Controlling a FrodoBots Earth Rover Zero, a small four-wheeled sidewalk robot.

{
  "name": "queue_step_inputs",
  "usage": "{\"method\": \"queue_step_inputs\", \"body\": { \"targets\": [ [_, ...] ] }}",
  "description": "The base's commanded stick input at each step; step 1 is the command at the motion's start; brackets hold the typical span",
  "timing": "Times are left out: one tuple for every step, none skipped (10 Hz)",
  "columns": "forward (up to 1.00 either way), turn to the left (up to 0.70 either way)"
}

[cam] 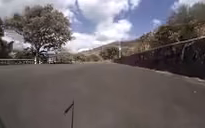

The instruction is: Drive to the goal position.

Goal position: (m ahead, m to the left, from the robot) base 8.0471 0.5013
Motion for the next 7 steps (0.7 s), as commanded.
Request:
{"method": "queue_step_inputs", "body": {
  "targets": [
    [0.7,0.0],
    [0.7,0.0],
    [0.7,0.0],
    [0.7,0.0],
    [0.7,0.0],
    [0.7,0.0],
    [0.7,0.0]
  ]
}}
